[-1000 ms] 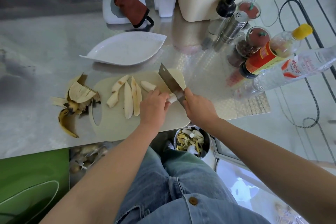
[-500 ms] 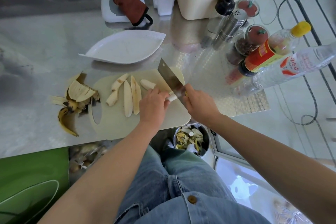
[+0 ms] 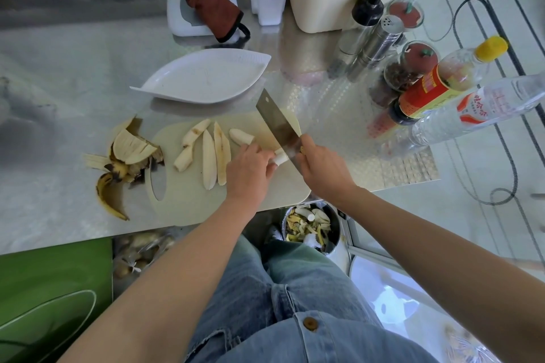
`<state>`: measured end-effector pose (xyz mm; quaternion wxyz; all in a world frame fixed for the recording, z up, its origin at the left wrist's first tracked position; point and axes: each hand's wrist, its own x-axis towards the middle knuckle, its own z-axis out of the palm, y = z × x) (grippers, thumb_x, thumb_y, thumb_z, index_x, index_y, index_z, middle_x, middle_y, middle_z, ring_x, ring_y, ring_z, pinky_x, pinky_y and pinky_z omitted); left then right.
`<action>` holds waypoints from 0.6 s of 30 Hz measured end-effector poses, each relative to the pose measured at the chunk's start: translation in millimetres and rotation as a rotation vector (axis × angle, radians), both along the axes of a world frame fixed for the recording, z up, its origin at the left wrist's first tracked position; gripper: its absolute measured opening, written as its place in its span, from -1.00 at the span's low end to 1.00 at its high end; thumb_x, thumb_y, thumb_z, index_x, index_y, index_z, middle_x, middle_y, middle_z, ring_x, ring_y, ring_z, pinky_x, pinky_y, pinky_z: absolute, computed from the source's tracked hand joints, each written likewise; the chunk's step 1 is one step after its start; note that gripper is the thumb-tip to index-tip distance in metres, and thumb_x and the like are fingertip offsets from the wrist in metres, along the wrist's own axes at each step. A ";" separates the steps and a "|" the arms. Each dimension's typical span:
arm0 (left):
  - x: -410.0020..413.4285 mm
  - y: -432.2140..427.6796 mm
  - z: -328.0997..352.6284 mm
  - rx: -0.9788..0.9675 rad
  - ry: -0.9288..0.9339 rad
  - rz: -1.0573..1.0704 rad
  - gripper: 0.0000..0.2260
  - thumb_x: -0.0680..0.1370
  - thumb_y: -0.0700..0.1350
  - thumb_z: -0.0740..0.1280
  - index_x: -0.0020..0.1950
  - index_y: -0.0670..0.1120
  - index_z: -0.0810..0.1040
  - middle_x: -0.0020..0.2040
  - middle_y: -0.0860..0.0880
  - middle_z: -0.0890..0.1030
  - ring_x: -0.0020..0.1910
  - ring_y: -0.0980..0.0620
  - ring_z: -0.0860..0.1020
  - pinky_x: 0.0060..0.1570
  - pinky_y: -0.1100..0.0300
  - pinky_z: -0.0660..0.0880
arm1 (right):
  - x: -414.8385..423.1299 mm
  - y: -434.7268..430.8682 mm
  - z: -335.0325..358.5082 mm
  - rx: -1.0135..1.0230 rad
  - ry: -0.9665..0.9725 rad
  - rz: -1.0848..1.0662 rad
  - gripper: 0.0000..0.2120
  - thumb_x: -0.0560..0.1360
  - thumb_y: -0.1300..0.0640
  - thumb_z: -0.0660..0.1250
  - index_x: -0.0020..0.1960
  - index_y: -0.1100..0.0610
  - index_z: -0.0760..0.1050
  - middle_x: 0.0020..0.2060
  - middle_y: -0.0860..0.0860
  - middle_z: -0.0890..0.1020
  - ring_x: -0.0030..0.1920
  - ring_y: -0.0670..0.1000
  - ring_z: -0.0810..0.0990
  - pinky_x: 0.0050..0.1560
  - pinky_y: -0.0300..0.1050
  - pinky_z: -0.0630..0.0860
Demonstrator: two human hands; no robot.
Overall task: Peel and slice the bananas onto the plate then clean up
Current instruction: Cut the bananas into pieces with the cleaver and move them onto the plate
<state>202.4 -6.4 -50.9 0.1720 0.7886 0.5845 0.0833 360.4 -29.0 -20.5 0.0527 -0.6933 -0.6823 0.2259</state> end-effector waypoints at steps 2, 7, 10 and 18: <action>-0.1 -0.1 0.1 0.006 0.003 0.002 -0.84 0.52 -0.02 0.40 0.06 -0.02 0.63 0.03 -0.04 0.60 0.07 -0.04 0.51 -0.21 0.18 0.37 | 1.1 0.9 0.2 0.004 -0.003 0.023 -0.82 0.64 0.09 0.09 0.16 0.17 0.30 -0.34 0.00 0.44 -0.39 0.11 0.43 -0.41 -0.11 0.26; -0.4 0.2 0.8 0.010 0.008 0.000 -0.84 0.52 0.00 0.40 0.06 -0.01 0.63 -0.03 -0.01 0.58 0.00 0.00 0.48 -0.25 0.22 0.29 | 2.2 1.0 1.3 -0.007 -0.024 0.054 -0.79 0.64 0.08 0.08 0.19 0.17 0.30 -0.30 0.01 0.46 -0.36 0.10 0.43 -0.35 -0.08 0.37; 0.0 0.5 0.4 0.004 0.002 0.002 -0.84 0.52 -0.01 0.40 0.06 -0.02 0.63 -0.02 -0.01 0.58 0.01 -0.01 0.48 -0.24 0.22 0.29 | 1.5 0.5 -0.4 -0.023 -0.031 0.053 -0.79 0.64 0.07 0.07 0.19 0.16 0.30 -0.29 0.01 0.45 -0.35 0.11 0.43 -0.34 -0.09 0.35; -0.2 0.4 0.4 0.002 0.005 0.006 -0.83 0.52 -0.01 0.40 0.07 -0.01 0.63 -0.02 -0.02 0.59 0.02 -0.01 0.48 -0.22 0.22 0.28 | 0.1 -2.7 -3.2 -0.020 -0.039 0.043 -0.80 0.64 0.07 0.06 0.18 0.17 0.29 -0.31 -0.02 0.43 -0.38 0.09 0.39 -0.42 -0.11 0.25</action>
